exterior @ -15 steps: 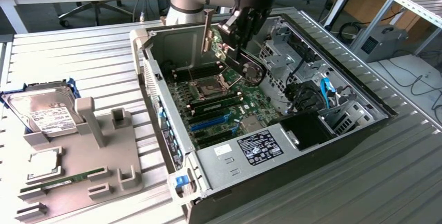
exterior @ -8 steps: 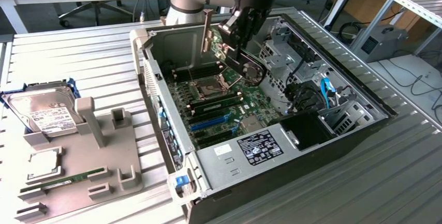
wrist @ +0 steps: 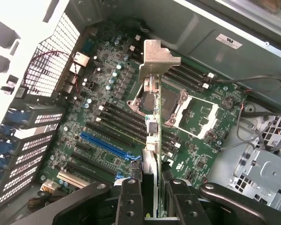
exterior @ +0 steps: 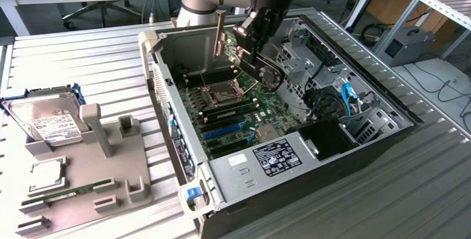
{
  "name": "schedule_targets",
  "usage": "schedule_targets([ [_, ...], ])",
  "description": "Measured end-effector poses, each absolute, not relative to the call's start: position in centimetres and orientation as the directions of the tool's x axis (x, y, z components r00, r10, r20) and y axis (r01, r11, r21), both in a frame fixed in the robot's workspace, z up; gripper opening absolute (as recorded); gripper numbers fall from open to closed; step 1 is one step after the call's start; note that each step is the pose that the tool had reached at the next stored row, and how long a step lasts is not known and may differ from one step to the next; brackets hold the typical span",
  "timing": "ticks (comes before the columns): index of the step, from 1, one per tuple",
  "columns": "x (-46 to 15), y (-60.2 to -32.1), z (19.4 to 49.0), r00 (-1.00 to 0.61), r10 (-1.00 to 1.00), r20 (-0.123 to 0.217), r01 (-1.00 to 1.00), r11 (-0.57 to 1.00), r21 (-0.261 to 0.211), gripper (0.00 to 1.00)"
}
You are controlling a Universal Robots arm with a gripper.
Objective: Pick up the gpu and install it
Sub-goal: 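Insert the gpu into the slot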
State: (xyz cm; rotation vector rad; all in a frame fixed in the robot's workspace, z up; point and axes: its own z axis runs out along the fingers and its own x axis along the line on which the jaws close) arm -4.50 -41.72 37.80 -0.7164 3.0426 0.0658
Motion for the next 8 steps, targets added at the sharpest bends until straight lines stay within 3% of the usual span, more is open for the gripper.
schedule_targets([
  [8,-4.5,-41.72,37.79,-0.885,-0.465,-0.024,-0.465,0.884,0.038,0.26],
])
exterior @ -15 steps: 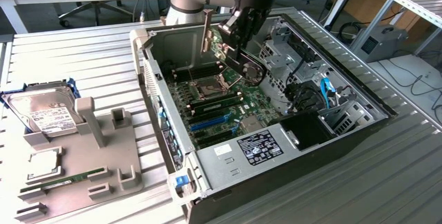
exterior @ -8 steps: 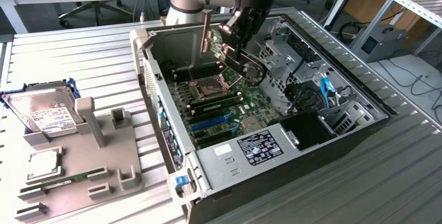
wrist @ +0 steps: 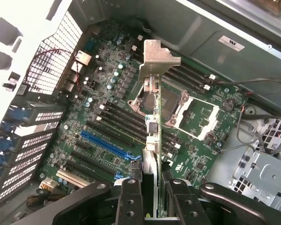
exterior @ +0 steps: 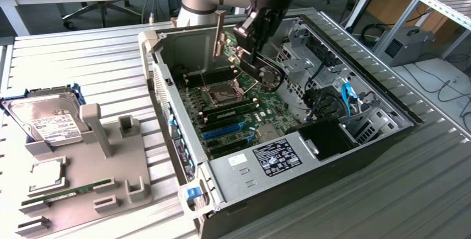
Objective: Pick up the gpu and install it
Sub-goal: 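Insert the gpu into the slot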
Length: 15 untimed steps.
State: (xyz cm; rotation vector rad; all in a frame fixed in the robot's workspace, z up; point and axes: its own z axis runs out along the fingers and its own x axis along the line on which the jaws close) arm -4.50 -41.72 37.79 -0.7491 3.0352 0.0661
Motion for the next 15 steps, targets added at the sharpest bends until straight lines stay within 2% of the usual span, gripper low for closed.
schedule_targets([
  [15,-4.5,-41.72,37.79,-0.867,-0.498,-0.024,-0.499,0.866,0.038,0.26],
])
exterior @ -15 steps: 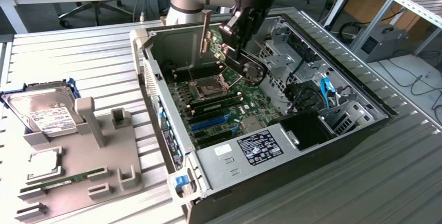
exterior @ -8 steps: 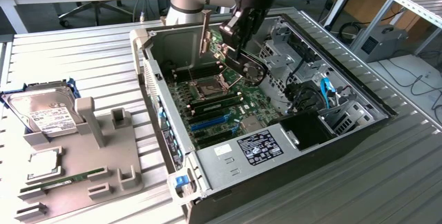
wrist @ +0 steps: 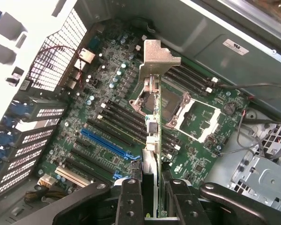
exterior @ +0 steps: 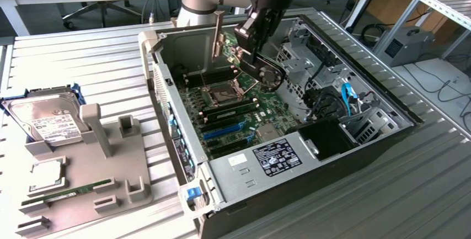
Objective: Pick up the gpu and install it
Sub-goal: 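Insert the gpu into the slot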
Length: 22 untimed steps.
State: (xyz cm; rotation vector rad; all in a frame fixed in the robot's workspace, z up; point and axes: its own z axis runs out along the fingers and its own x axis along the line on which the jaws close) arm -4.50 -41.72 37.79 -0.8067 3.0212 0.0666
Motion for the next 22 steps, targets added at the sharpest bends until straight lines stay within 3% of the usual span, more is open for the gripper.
schedule_targets([
  [22,-4.5,-41.72,37.77,-0.844,-0.535,-0.024,-0.536,0.844,0.038,0.26],
])
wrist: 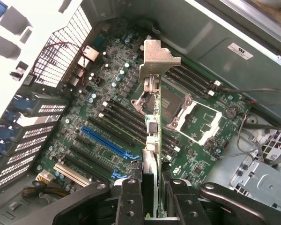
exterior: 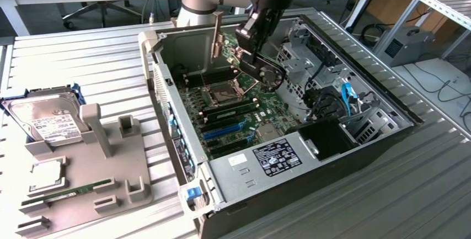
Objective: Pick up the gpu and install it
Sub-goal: 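Insert the gpu into the slot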
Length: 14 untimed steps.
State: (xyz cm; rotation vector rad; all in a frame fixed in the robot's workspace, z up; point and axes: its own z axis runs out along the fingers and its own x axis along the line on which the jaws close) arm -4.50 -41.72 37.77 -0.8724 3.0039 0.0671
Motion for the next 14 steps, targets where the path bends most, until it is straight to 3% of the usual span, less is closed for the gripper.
schedule_targets([
  [14,-4.51,-41.72,37.77,-0.83,-0.557,-0.024,-0.557,0.83,0.038,0.26],
])
